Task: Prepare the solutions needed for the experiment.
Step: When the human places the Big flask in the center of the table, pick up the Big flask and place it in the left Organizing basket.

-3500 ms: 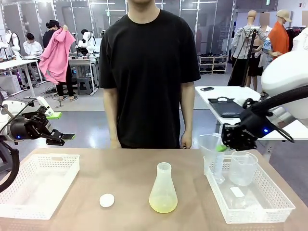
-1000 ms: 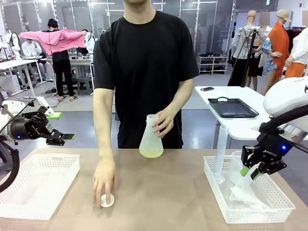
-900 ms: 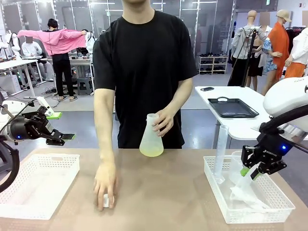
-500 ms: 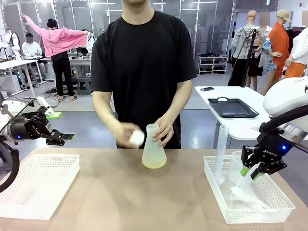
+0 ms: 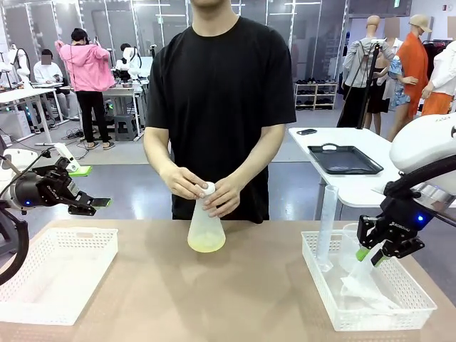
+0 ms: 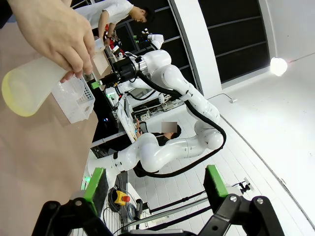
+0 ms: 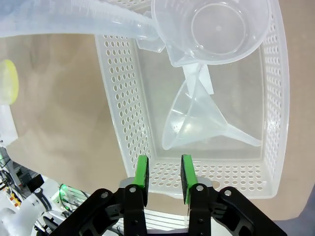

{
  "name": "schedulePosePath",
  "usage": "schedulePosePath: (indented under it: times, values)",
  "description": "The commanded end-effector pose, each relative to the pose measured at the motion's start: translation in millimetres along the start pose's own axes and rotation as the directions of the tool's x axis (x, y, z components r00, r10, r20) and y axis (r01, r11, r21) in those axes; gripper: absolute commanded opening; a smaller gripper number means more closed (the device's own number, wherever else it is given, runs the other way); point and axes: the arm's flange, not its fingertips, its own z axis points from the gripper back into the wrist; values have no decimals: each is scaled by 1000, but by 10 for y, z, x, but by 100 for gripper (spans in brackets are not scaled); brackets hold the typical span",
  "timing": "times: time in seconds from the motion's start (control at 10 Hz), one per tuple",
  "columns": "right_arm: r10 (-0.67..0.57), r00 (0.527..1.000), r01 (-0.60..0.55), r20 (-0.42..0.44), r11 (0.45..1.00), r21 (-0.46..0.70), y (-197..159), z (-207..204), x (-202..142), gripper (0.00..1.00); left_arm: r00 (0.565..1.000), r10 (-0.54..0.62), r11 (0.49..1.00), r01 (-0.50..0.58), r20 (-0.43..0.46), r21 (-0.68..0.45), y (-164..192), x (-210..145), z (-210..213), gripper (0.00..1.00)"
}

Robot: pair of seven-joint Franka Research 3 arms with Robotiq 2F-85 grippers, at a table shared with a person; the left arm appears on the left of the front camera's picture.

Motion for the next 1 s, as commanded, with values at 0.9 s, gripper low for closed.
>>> schedulePosePath:
  times: [0.9]
  values:
    - [298, 953, -158, -48, 628, 762, -283, 258, -103, 36, 1000, -8, 1000, 8, -1, -1, -12, 11, -7, 100]
